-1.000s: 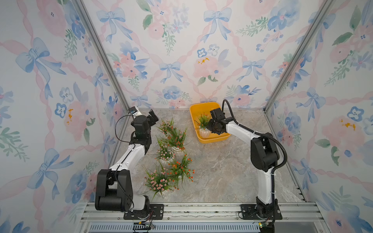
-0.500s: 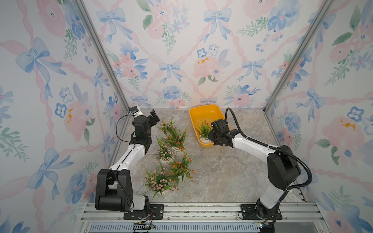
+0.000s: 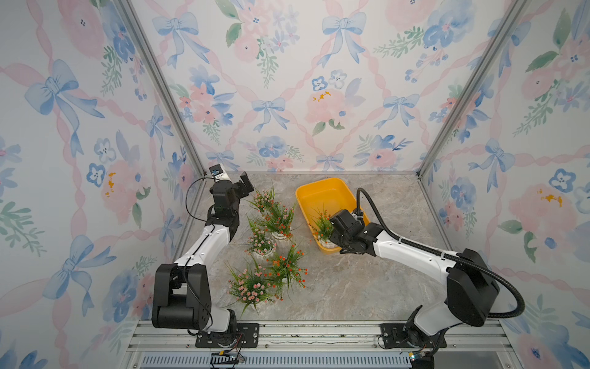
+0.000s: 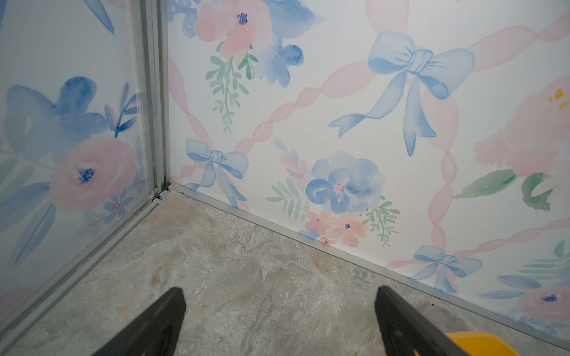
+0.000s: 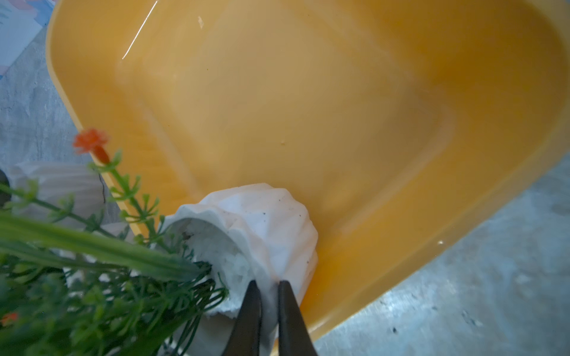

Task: Put the potted gypsophila into the storage box
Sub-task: Move the storage box to the center of the board.

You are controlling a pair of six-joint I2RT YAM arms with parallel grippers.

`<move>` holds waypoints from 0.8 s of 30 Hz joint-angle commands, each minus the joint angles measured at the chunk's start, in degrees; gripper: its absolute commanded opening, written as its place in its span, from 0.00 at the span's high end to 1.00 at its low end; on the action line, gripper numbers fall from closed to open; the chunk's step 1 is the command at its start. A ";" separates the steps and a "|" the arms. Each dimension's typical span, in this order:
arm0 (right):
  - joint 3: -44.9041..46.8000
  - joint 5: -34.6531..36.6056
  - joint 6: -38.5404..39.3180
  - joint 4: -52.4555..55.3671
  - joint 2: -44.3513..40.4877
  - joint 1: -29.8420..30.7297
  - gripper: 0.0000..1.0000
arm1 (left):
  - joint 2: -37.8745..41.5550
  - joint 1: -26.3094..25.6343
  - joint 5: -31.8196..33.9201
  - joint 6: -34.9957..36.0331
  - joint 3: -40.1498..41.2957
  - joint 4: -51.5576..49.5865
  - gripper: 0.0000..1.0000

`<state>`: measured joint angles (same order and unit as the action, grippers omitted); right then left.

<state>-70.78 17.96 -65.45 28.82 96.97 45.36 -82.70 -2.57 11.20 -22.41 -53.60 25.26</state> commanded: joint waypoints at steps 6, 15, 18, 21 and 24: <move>1.79 1.64 -3.47 4.37 -4.30 4.76 1.00 | 0.19 0.37 1.67 4.20 -0.51 2.78 0.02; -9.80 0.53 6.09 -2.45 4.40 -2.82 1.00 | 2.58 0.45 2.59 3.33 1.40 3.67 0.02; -13.88 -1.13 8.75 -6.57 7.93 -5.96 1.00 | 3.15 0.54 2.68 3.98 1.40 3.83 0.02; -18.83 -2.97 11.06 -7.85 11.93 -8.96 1.00 | 3.93 0.59 2.89 3.72 1.48 3.77 0.02; -21.77 -5.64 12.50 -10.64 14.99 -11.57 1.00 | 5.05 0.63 2.67 3.38 1.97 3.77 0.02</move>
<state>-89.34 14.61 -55.96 24.05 109.54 35.66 -79.81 -2.50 13.28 -19.62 -52.84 27.79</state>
